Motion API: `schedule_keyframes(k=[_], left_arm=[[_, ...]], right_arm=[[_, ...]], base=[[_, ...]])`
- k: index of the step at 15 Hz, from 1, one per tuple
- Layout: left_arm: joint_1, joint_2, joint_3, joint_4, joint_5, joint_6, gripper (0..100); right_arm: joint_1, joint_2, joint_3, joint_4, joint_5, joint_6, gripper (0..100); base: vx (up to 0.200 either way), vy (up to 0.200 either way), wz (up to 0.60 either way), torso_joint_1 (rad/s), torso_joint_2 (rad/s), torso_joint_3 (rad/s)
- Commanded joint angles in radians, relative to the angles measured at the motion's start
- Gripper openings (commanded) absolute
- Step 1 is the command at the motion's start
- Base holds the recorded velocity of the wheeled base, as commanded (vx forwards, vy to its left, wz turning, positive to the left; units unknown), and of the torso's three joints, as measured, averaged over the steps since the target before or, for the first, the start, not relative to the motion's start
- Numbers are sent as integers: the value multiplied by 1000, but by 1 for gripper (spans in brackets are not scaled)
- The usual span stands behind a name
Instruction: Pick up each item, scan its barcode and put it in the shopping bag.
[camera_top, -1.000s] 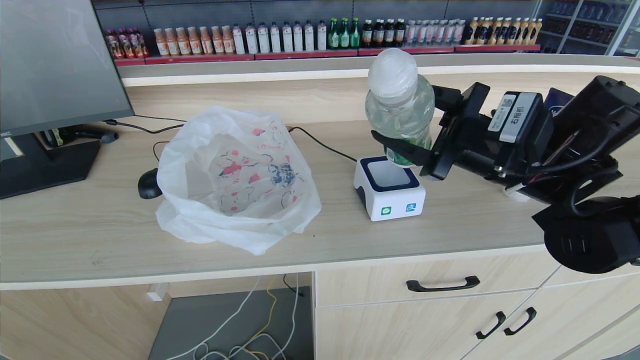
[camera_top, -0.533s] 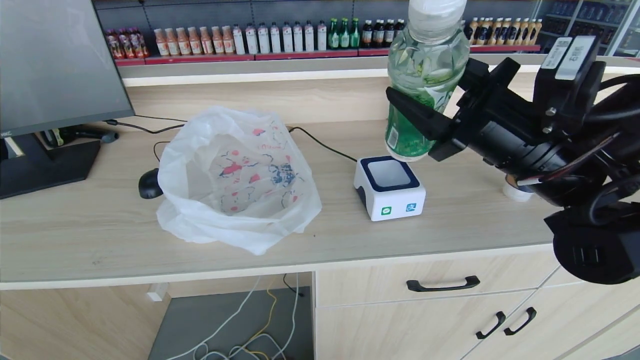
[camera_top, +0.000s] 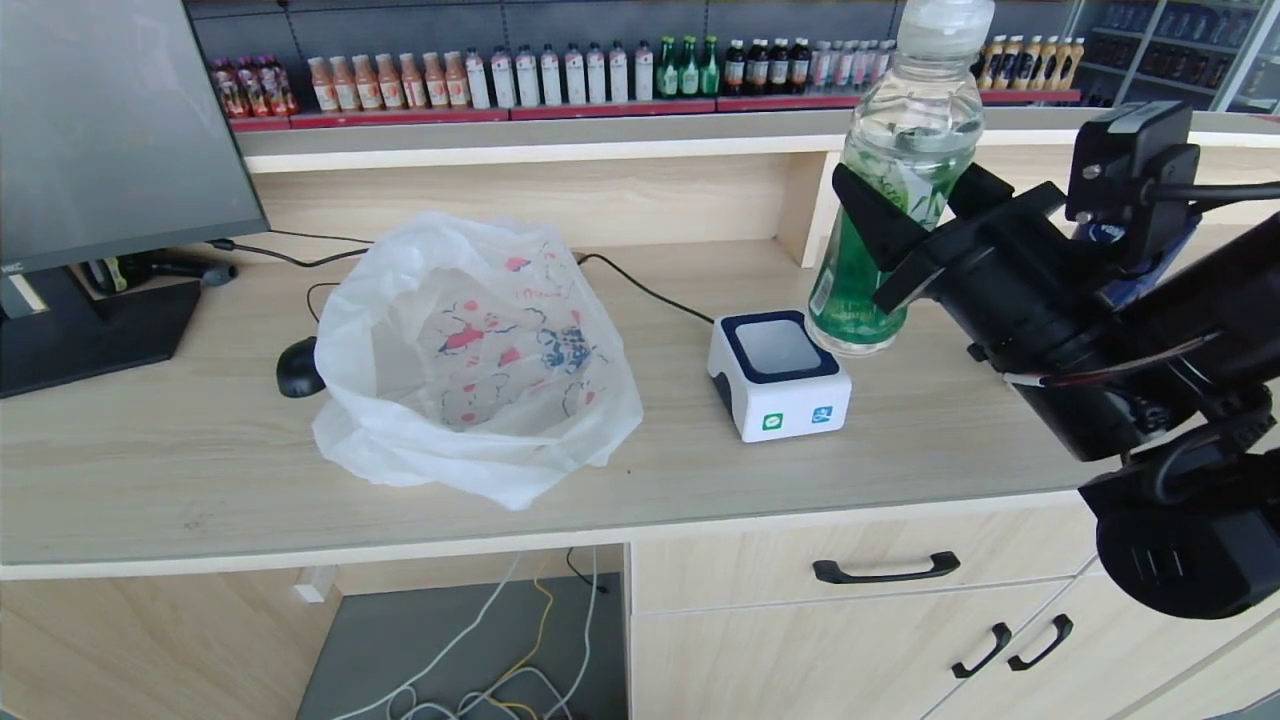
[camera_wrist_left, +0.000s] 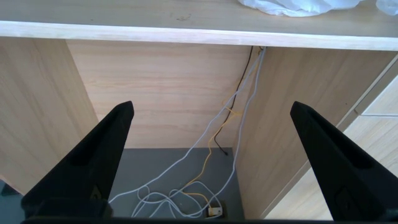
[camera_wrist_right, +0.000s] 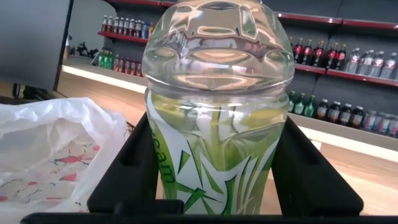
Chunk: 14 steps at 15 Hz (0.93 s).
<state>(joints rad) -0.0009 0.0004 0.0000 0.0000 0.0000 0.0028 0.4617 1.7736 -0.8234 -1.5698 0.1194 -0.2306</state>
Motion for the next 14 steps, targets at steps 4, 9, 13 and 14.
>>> schedule_keyframes(k=[4,9,13,14], left_arm=[[1,0,0,0,0,-3,100],[1,0,0,0,0,-4,100],[1,0,0,0,0,-6,100],[1,0,0,0,0,-6,100]], right_arm=[[-5,13,-22,-1,-53,50,0],[-9,15,-49,-1,-79,73,0],[-14,12,-51,-1,-79,91,0],[-25,12,-51,-1,-79,93,0]], base=[[0,0,0,0,0,0],[0,200,0,5,2,0],[0,200,0,-1,1,4],[0,200,0,7,7,7]])
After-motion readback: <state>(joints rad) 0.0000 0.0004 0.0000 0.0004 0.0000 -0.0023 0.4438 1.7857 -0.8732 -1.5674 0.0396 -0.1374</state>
